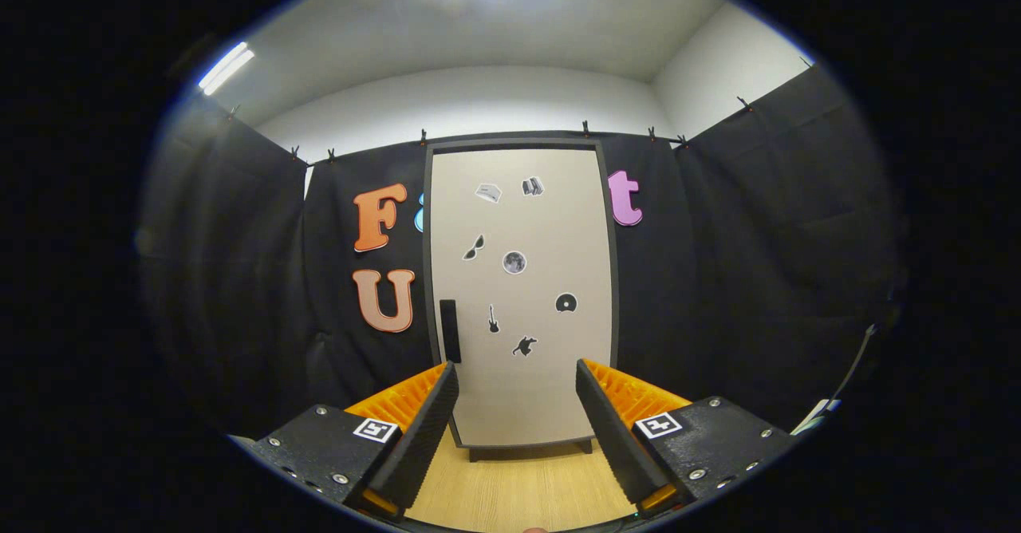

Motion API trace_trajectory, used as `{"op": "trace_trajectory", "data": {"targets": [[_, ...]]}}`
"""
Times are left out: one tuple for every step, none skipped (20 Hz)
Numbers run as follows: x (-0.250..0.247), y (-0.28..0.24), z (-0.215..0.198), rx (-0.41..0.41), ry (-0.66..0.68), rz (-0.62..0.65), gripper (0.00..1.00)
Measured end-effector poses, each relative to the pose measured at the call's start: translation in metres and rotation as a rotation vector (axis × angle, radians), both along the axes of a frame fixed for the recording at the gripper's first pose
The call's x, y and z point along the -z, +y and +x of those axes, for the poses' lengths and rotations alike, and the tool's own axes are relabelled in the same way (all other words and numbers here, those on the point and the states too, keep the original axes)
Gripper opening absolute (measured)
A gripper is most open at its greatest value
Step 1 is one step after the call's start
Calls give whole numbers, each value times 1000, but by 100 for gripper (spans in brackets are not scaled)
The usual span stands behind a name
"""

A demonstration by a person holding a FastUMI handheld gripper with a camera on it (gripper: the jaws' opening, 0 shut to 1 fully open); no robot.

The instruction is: Open the shoe cabinet door, grab the shoes and put them into the shoe cabinet, then close the shoe cabinet door.

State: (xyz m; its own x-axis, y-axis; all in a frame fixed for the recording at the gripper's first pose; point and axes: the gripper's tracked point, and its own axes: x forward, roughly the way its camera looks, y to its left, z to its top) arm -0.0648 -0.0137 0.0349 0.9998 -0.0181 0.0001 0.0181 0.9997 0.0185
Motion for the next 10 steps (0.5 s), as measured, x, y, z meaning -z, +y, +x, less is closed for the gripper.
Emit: {"op": "trace_trajectory", "data": {"targets": [[1,0,0,1,-1,-1,93],[1,-2,-2,1,-2,1,93],[3,-3,-3,3,-1,1,93],[4,-4,-2,4,1,5,93],[7,-4,-2,3,6,9,93],[8,-4,-2,2,8,9,93],[8,-4,-2,1,11,8,93],[9,-5,-1,2,13,6,93],[10,-4,-1,0,12,5,93],[10,-3,0,-1,10,4,93]]}}
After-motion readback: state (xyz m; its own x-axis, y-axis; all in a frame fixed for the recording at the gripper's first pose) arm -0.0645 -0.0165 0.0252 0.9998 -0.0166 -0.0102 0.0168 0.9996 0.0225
